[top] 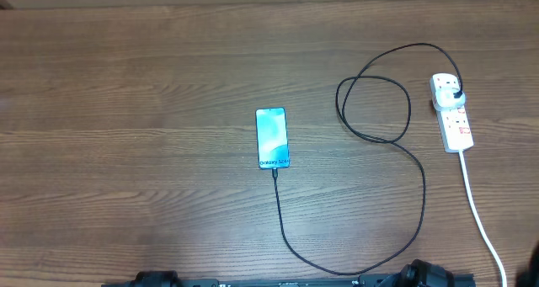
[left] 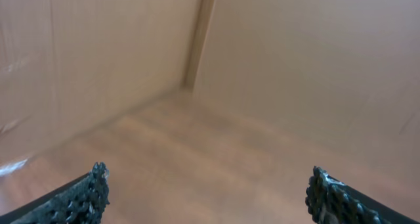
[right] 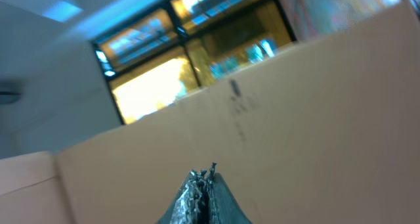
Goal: Plug charger to phone and switch on socket
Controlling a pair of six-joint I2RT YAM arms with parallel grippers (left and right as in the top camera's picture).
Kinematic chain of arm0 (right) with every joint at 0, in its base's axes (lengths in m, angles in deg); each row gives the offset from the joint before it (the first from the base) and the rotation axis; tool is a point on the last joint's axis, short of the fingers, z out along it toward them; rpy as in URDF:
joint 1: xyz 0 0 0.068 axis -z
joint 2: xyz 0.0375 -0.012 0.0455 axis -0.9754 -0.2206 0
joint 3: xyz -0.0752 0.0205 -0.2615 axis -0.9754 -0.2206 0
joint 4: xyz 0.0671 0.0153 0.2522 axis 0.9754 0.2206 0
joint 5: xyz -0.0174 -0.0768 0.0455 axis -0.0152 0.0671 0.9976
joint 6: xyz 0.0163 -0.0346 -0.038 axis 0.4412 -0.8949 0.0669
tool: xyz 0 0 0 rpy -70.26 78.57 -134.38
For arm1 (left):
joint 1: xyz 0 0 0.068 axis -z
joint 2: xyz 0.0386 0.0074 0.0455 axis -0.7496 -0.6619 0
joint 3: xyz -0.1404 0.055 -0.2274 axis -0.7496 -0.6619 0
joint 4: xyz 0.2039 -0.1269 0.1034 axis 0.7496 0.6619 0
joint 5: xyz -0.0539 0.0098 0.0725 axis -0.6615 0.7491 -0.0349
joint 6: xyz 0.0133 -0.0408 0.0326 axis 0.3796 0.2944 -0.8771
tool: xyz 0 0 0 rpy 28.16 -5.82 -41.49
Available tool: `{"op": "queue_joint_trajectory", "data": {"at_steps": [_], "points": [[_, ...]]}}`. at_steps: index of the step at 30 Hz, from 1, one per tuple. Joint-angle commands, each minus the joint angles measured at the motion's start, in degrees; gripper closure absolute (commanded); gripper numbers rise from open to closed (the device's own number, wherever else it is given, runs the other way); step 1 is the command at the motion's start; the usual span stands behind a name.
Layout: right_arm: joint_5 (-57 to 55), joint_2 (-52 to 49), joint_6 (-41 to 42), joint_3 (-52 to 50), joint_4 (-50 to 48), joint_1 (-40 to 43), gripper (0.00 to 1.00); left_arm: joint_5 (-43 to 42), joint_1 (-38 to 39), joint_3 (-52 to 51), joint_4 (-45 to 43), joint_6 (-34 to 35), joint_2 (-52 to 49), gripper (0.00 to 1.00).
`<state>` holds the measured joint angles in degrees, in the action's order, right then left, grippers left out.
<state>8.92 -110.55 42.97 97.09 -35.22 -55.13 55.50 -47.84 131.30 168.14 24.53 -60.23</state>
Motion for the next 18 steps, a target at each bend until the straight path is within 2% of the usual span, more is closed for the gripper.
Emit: {"op": "queue_joint_trajectory", "data": {"at_steps": [1, 2, 5, 8, 13, 18], "points": [[2.4, 5.7, 0.09, 0.02, -0.13, 0.11, 0.95, -1.22, -0.42, -0.04, -0.17, 2.69, 0.52, 0.0], [2.4, 7.58, 0.09, 0.02, -0.13, 0.11, 0.95, -3.58, -0.42, -0.07, -0.76, 5.42, 0.52, 0.0], [3.32, 11.1, 0.04, 0.04, -0.15, -0.26, 0.95, -3.8, -0.42, -1.88, -5.77, 11.52, 0.52, 0.0], [5.09, 13.05, 0.09, 0.17, -0.57, -1.99, 0.95, -3.48, -0.42, -7.28, -12.63, 11.91, 0.52, 0.0], [5.81, 14.62, 0.09, 0.76, -0.66, -3.93, 0.94, -6.1, -0.42, -22.36, -23.87, 17.55, 0.52, 0.0], [6.23, 17.27, 0.07, 1.07, -1.36, -4.13, 0.94, -6.73, -0.42, -38.1, -42.66, 24.48, 0.52, 0.0]]}}
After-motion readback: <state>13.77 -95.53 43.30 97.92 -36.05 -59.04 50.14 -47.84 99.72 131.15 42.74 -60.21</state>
